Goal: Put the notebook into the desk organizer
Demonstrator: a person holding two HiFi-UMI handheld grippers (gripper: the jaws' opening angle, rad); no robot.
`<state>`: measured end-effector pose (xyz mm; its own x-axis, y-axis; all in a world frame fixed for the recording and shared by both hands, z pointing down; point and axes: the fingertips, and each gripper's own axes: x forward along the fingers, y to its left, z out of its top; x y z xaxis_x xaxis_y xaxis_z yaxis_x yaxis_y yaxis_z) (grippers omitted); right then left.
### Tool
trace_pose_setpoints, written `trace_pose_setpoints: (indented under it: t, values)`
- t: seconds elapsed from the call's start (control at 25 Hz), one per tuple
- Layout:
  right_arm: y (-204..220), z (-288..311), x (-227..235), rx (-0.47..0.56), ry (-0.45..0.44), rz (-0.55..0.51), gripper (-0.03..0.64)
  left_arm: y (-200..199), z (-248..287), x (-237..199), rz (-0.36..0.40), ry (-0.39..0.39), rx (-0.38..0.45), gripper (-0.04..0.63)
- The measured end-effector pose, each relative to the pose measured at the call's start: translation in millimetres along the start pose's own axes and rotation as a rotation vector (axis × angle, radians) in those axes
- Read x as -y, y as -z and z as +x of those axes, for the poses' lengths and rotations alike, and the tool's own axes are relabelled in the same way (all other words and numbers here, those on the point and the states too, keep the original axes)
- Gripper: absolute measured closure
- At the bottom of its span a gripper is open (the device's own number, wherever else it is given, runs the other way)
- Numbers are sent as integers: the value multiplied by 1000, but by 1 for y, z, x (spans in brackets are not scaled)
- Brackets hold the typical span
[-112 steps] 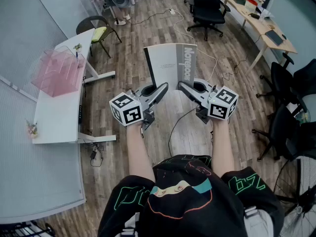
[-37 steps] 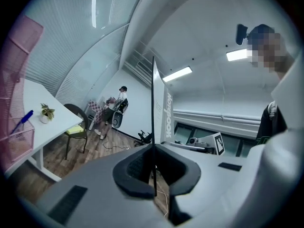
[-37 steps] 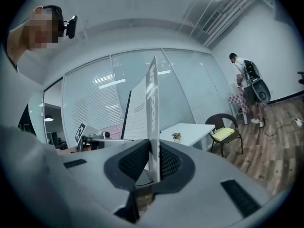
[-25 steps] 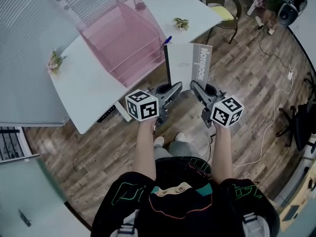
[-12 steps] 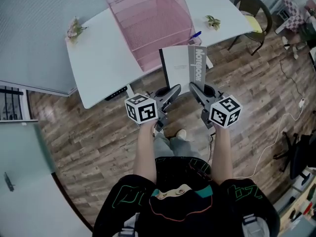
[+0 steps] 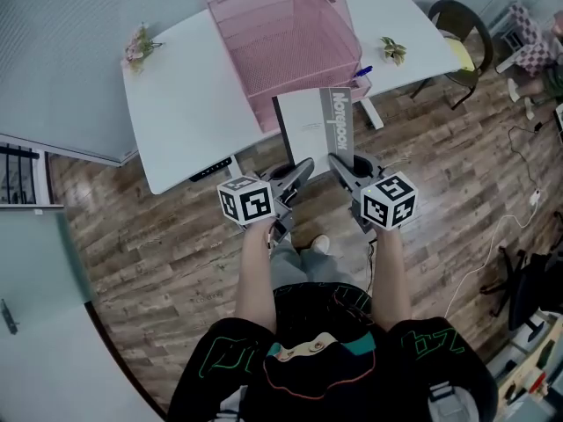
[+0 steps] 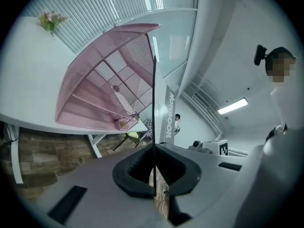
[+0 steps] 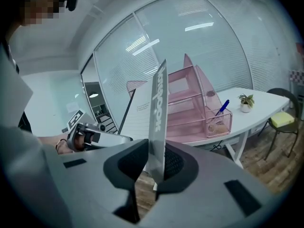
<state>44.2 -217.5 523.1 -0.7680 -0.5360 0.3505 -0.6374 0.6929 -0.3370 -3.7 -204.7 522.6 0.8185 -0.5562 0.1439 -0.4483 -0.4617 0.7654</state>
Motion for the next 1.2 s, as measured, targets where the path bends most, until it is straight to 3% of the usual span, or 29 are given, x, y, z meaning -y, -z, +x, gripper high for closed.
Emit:
trace_pose_setpoints:
  t: [0.52, 0.84, 1.08, 1.2]
  values:
    - [4, 26, 11, -44, 16, 47, 518, -10, -7, -26, -128, 4, 19, 592]
    - [-20, 36, 21, 11, 51, 43, 465, -35, -5, -28, -235, 58, 76, 586]
    - [-53, 33, 33, 70, 109, -22, 415, -61, -3, -28, -235, 78, 126, 578]
    - [-67, 30, 29, 86, 107, -89, 414, -70, -3, -30, -272, 83, 152, 574]
